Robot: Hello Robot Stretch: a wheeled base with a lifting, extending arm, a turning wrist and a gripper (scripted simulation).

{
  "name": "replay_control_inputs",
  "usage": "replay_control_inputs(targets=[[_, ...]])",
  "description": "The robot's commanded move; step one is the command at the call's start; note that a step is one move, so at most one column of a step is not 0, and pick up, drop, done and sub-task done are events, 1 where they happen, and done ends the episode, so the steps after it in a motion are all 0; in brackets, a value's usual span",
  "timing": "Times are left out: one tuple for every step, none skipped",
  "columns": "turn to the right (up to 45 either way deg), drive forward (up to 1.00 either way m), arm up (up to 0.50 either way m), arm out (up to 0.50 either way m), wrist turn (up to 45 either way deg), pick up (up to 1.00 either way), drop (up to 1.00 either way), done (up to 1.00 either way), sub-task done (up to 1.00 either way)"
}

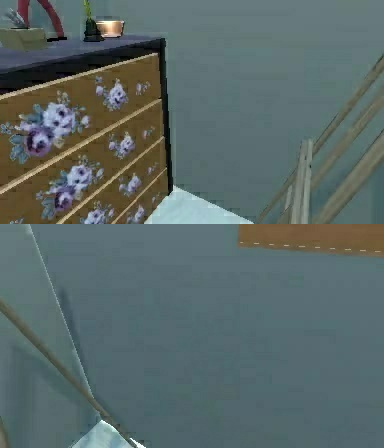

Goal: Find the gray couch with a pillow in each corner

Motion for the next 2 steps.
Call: replay_control_inputs(targets=[[-45.0, 0.0, 0.0, 0.0, 0.0, 0.0, 0.0, 0.0, 0.0], [-42.0, 0.0, 0.0, 0.0, 0.0, 0.0, 0.0, 0.0, 0.0]])
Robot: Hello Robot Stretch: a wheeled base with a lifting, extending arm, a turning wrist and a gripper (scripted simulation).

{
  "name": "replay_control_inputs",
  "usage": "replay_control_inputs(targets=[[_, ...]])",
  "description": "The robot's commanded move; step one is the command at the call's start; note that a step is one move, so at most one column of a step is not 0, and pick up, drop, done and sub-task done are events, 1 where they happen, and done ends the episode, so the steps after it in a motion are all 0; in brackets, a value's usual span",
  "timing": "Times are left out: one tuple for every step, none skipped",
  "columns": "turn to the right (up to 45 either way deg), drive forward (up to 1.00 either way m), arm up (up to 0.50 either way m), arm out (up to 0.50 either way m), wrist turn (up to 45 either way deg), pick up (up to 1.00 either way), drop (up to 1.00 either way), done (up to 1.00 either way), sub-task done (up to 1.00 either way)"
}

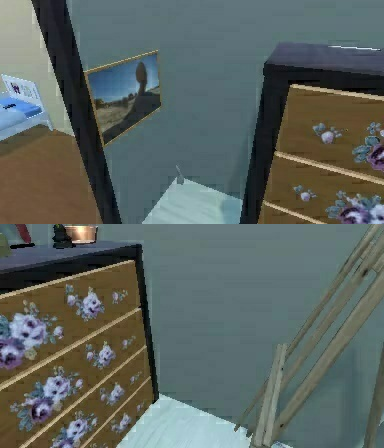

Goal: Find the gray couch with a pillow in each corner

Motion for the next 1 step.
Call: replay_control_inputs(targets=[[0.0, 0.15, 0.0, 0.0, 0.0, 0.0, 0.0, 0.0, 0.0]])
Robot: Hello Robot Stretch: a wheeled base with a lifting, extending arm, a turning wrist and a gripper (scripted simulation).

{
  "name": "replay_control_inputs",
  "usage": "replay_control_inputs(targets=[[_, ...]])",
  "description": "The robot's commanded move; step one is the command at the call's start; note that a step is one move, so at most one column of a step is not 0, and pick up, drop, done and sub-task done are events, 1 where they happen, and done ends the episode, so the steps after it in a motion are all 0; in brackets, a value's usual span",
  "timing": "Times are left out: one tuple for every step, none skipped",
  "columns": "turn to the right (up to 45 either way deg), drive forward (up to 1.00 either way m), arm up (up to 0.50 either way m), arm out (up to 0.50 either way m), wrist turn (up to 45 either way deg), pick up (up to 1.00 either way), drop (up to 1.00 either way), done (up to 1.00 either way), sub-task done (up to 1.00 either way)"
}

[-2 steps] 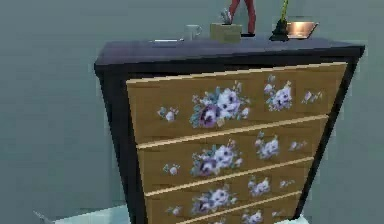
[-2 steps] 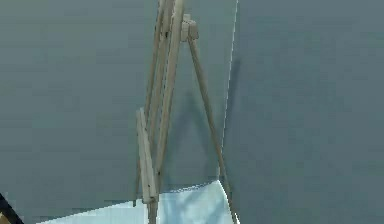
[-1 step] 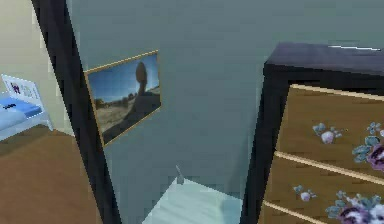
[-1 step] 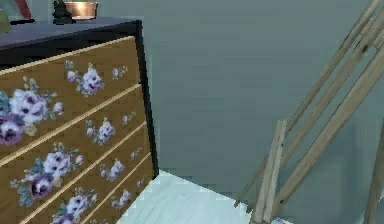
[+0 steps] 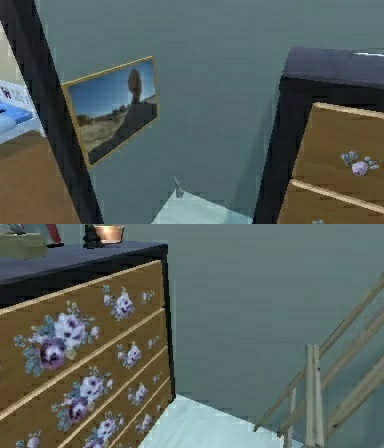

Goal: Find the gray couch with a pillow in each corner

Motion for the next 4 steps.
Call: replay_control_inputs(targets=[[-45.0, 0.0, 0.0, 0.0, 0.0, 0.0, 0.0, 0.0, 0.0], [-24.0, 0.0, 0.0, 0.0, 0.0, 0.0, 0.0, 0.0, 0.0], [0.0, 1.0, 0.0, 0.0, 0.0, 0.0, 0.0, 0.0, 0.0], [0.0, 0.55, 0.0, 0.0, 0.0, 0.0, 0.0, 0.0, 0.0]])
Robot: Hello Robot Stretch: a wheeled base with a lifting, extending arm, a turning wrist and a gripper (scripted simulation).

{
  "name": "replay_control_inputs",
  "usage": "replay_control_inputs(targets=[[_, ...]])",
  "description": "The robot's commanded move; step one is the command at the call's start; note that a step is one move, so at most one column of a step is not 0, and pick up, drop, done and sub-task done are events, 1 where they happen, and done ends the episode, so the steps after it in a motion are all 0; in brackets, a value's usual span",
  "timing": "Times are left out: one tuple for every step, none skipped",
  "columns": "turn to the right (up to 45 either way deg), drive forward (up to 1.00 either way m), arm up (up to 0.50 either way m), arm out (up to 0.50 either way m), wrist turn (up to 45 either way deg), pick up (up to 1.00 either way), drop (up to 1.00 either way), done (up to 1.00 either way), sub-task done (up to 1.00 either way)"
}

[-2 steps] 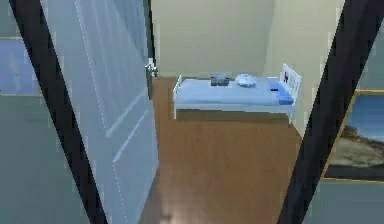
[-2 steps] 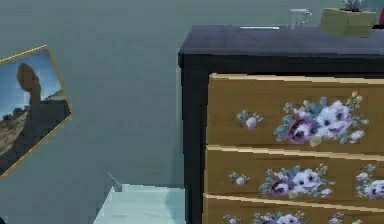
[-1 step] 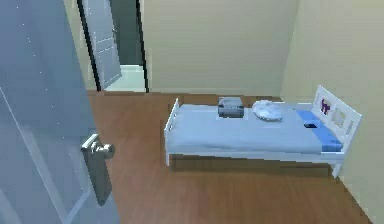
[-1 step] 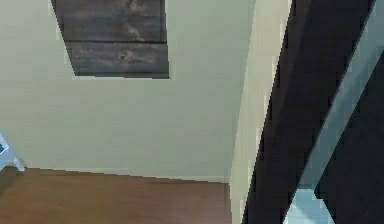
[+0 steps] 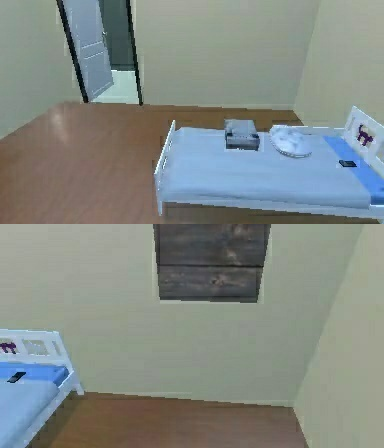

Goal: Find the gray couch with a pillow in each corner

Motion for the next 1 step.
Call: replay_control_inputs(targets=[[-24.0, 0.0, 0.0, 0.0, 0.0, 0.0, 0.0, 0.0, 0.0]])
